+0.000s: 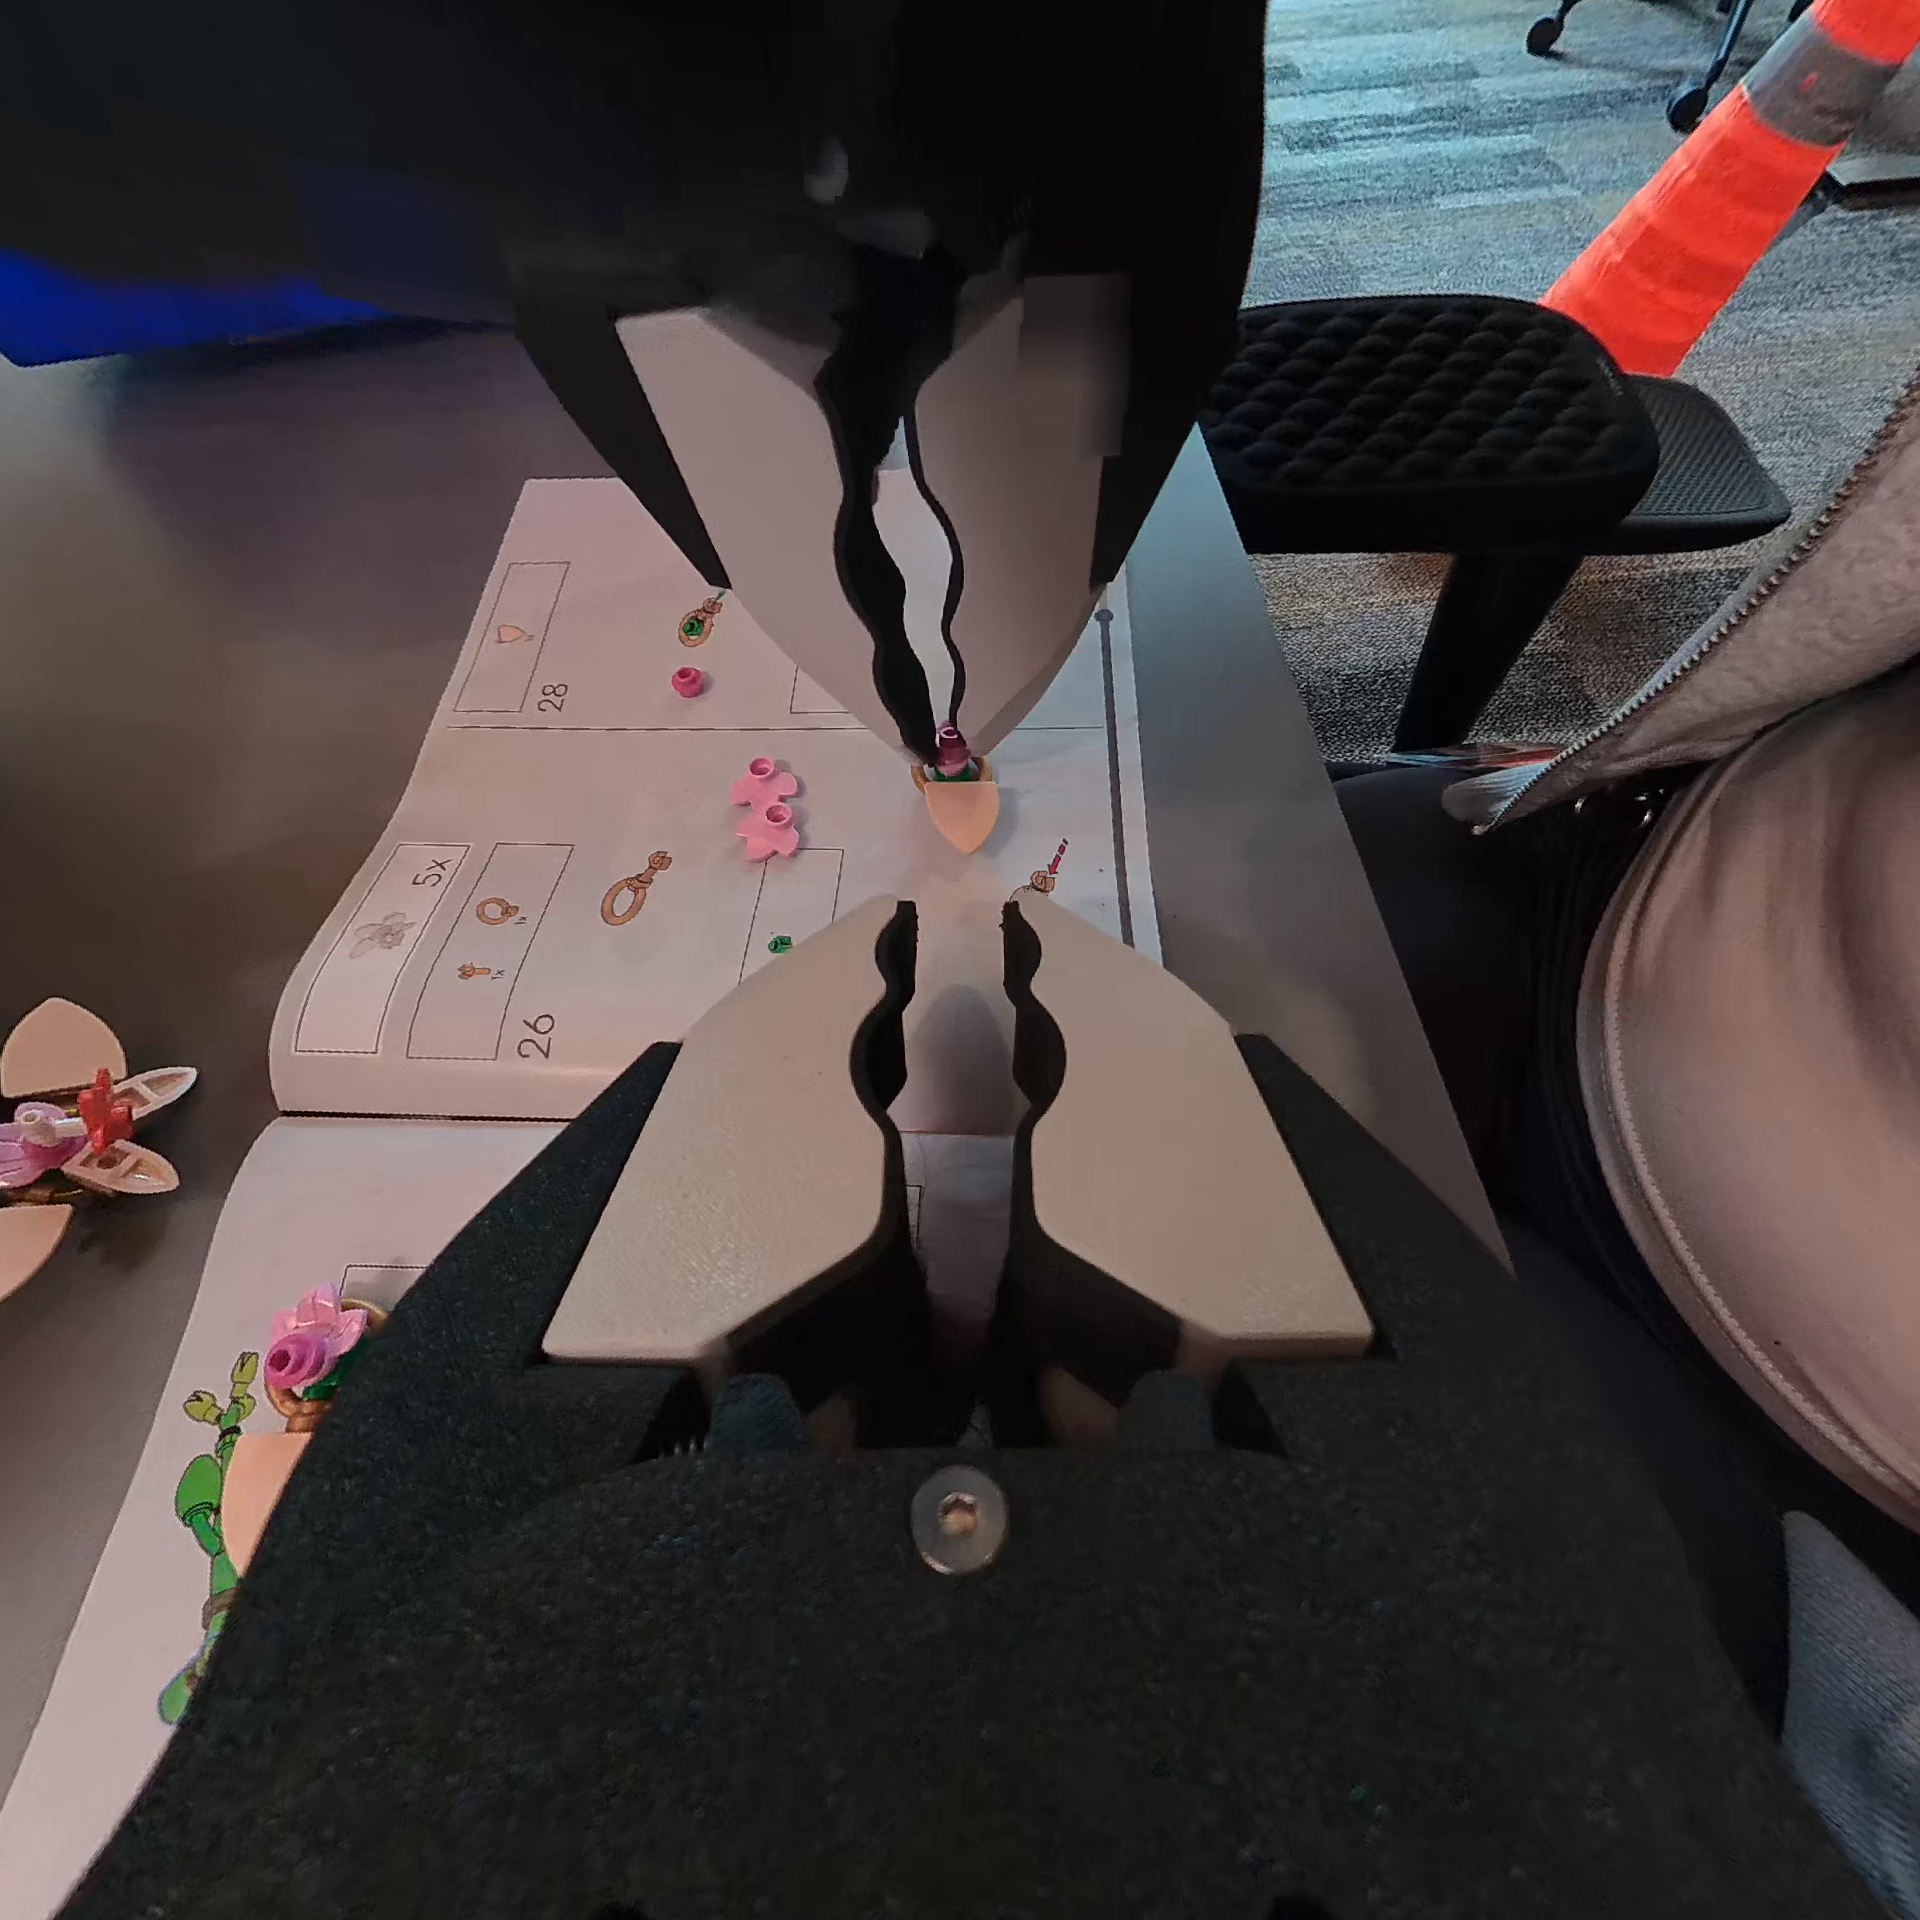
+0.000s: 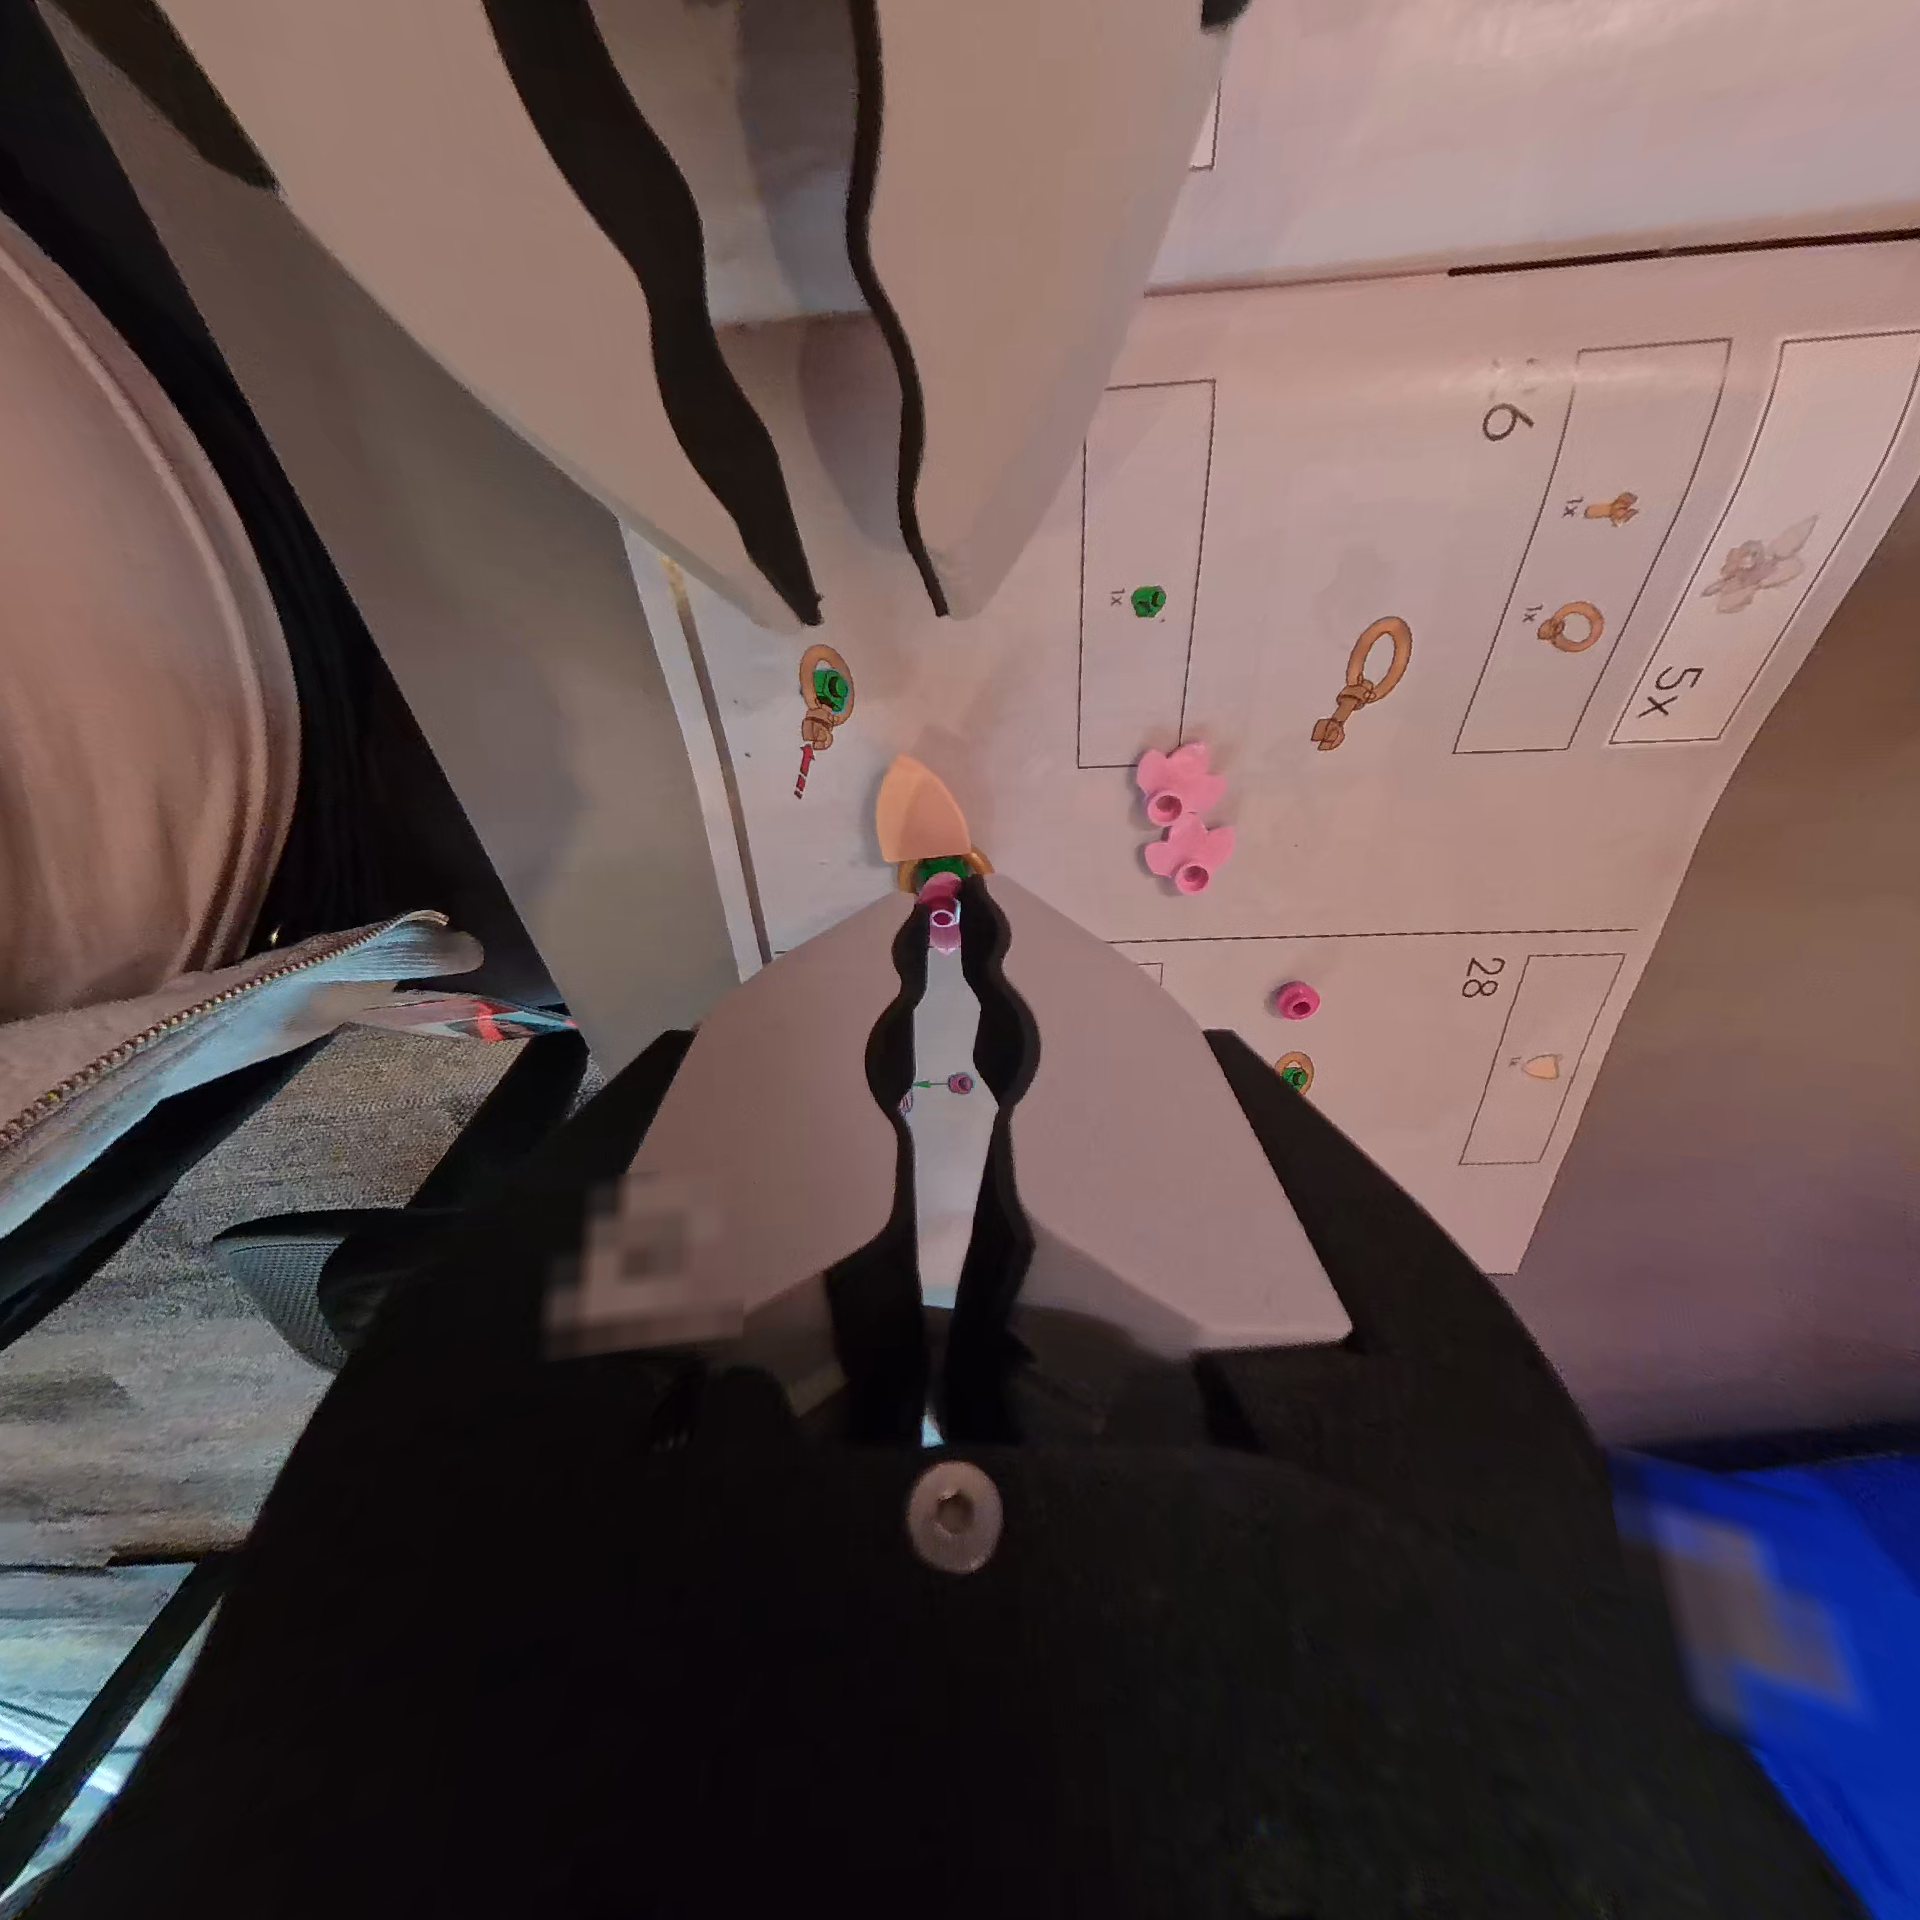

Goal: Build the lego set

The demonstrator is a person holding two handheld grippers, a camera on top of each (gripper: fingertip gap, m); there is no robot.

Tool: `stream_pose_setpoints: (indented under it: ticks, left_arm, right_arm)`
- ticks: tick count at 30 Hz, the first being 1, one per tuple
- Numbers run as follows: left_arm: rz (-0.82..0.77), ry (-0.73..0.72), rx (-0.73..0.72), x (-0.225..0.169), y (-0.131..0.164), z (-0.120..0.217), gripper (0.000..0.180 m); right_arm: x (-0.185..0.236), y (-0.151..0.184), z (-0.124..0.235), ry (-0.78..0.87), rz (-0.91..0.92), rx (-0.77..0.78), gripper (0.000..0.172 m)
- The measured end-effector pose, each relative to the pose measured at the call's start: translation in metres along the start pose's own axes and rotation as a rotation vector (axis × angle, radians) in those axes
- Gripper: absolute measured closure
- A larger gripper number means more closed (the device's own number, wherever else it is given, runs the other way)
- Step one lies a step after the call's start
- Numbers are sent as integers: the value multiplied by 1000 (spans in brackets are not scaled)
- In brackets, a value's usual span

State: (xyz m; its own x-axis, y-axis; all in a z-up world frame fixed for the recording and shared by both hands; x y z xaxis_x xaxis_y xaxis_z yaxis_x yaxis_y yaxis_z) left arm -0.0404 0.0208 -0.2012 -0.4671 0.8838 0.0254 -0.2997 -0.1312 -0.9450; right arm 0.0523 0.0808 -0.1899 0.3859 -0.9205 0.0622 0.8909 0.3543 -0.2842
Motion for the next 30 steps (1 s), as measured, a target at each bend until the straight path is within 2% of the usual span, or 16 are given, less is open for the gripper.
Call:
stream_pose_setpoints:
  ticks: [5,10,30]
  left_arm:
    - [1,-6,-6,0,0,0,164]
    - [-1,-7,5,0,0,0,164]
    - [6,-1,-6,1,0,1,164]
  right_arm:
    - [1,-1,1,-21,3,-80,165]
    - [1,-1,1,-26,22,-74,160]
    - [-3,-2,0,-33,28,-60,160]
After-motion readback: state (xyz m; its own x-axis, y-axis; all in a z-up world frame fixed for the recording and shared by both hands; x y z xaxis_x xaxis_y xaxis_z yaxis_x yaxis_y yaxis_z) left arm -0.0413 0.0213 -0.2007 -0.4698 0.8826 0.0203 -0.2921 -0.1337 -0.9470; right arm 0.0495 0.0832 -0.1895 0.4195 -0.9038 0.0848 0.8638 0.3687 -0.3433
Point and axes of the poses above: each gripper's, where its closed fingertips meet, z back along the fingers, y out of its underside, x = y × z across the jaws, the point moved 7 cm from there along z, back along the fingers, and after that the axes turned 13 degrees about -x, right-handed, at the moved point
